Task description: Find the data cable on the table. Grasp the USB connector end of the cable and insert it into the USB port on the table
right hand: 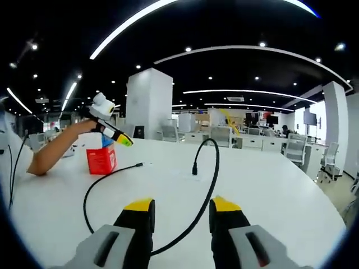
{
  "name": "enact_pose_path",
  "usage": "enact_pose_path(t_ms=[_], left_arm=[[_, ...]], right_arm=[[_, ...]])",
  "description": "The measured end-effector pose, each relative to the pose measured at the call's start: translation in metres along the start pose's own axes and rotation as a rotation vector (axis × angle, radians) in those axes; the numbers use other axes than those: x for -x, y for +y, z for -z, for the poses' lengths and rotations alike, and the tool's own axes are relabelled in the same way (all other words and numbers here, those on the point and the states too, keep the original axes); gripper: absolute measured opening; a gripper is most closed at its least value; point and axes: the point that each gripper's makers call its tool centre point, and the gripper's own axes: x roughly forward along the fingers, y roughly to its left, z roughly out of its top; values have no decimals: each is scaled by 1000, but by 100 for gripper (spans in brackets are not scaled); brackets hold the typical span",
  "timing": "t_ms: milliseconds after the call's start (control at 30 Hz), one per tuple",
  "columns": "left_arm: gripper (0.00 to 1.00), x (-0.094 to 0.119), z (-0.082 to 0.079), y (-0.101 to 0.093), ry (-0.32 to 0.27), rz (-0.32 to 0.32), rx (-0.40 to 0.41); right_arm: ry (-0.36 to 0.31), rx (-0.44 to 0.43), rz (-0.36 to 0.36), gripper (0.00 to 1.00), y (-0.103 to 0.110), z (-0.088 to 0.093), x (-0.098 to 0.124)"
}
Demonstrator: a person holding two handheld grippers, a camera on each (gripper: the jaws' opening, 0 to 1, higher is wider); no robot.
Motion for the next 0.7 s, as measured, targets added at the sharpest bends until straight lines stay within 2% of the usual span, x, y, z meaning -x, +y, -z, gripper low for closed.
enact_pose_path(t_ms=[233, 700], left_arm=[[16, 0, 0, 1, 0, 0, 0], [16, -1, -2, 2, 2, 0, -1]], right_arm=[[28, 0, 4, 42, 10, 7, 19], [78, -5, 5, 44, 25, 20, 43]])
